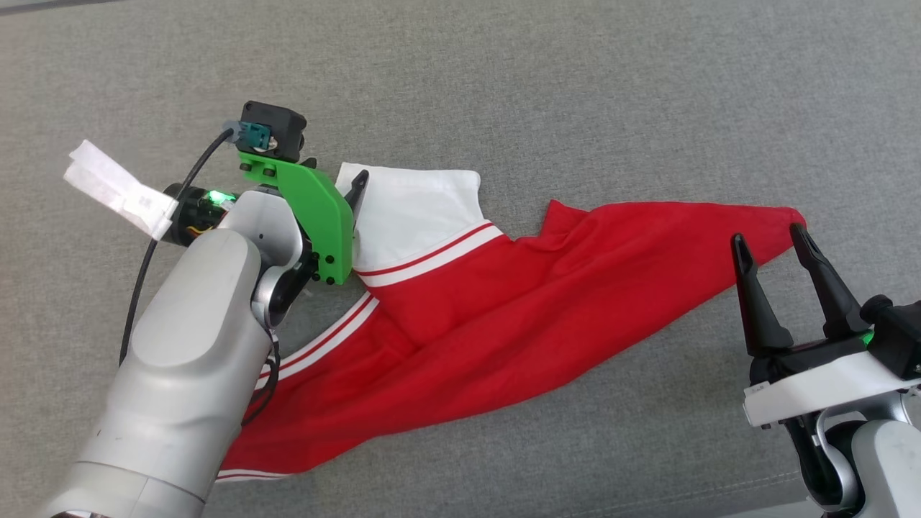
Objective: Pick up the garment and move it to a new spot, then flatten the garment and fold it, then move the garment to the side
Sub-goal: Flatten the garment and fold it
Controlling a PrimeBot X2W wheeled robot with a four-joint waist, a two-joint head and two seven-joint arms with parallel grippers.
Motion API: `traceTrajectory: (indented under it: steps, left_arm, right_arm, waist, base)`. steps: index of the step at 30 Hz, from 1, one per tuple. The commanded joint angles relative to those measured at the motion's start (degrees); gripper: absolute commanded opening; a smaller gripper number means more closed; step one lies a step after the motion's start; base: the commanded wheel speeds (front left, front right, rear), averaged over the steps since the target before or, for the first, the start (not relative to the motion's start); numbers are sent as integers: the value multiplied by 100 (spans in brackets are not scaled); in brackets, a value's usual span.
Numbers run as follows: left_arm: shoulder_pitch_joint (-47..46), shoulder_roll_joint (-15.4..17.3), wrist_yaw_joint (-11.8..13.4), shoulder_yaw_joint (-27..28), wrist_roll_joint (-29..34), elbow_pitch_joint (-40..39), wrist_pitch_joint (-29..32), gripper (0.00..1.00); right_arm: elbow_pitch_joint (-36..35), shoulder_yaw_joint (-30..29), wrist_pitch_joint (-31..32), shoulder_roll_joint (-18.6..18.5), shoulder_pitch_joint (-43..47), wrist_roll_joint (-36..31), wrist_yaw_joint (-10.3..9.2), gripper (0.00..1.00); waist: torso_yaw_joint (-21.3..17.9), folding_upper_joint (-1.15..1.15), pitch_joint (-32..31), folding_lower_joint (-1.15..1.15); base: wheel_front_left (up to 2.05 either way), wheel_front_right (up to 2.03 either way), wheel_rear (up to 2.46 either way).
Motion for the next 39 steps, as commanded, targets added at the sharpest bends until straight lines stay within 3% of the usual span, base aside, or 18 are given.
traceTrajectory:
  steps: [1, 2, 3, 4, 5, 6, 7, 20, 30, 32, 33, 39]
  left_arm:
    - [-169, -34, -37, -17, -29, 172, 24, 100]
    - [-234, -61, -60, -33, -37, 343, 42, 100]
    - [-282, -73, -75, -52, -33, 463, 43, 85]
    - [-337, -88, -76, -56, -50, 615, 37, 51]
    - [-375, -99, -85, -55, -67, 723, 19, 34]
    - [-407, -116, -109, -72, -80, 857, 34, 9]
    - [-409, -138, -127, -99, -101, 955, 64, 0]
    - [-507, 15, -219, -278, -81, 1185, -477, 0]
    - [-301, 115, -178, -292, -110, 900, -764, 0]
    - [-245, 110, -177, -273, -152, 824, -817, 0]
    - [-202, 95, -182, -249, -212, 781, -850, 0]
    - [-28, 228, -104, -143, -168, 247, -1497, 0]
  right_arm:
    - [42, 7, -43, -15, -92, 57, -1, 100]
    - [69, 19, -63, -21, -105, 68, -1, 100]
    - [90, 30, -71, -28, -118, 73, -1, 100]
    - [119, 39, -80, -32, -123, 73, -1, 100]
    - [148, 48, -89, -37, -128, 91, -1, 100]
    - [196, 60, -102, -63, -154, 118, -1, 100]
    - [236, 56, -103, -89, -179, 131, -2, 100]
    - [1625, -443, -258, -518, -591, 450, -1, 100]
    - [2940, 201, -304, -744, -1467, 1014, -2, 100]
    - [3184, 390, -301, -800, -1600, 1155, -2, 28]
    - [3284, 479, -328, -816, -1648, 1255, -2, 0]
    - [3389, 719, -593, -1122, -1793, 1377, -4, 0]
  waist:
    - [-135, 0, 140, 0]
    - [-146, 0, 154, 0]
    - [-155, 0, 166, 0]
    - [-164, 0, 173, 0]
    - [-172, 0, 179, 0]
    - [-184, 0, 182, 0]
    - [-191, 0, 183, 0]
    - [-114, 0, 311, 0]
    - [15, 0, 409, 0]
    - [43, 0, 386, 0]
    - [60, 0, 366, 0]
    - [115, 0, 136, 0]
  base:
    - [0, 0, 0]
    - [0, 0, 0]
    - [0, 0, 0]
    - [0, 0, 0]
    - [0, 0, 0]
    - [0, 0, 0]
    - [0, 0, 0]
    - [0, 0, 0]
    - [0, 0, 0]
    - [0, 0, 0]
    - [0, 0, 0]
    - [0, 0, 0]
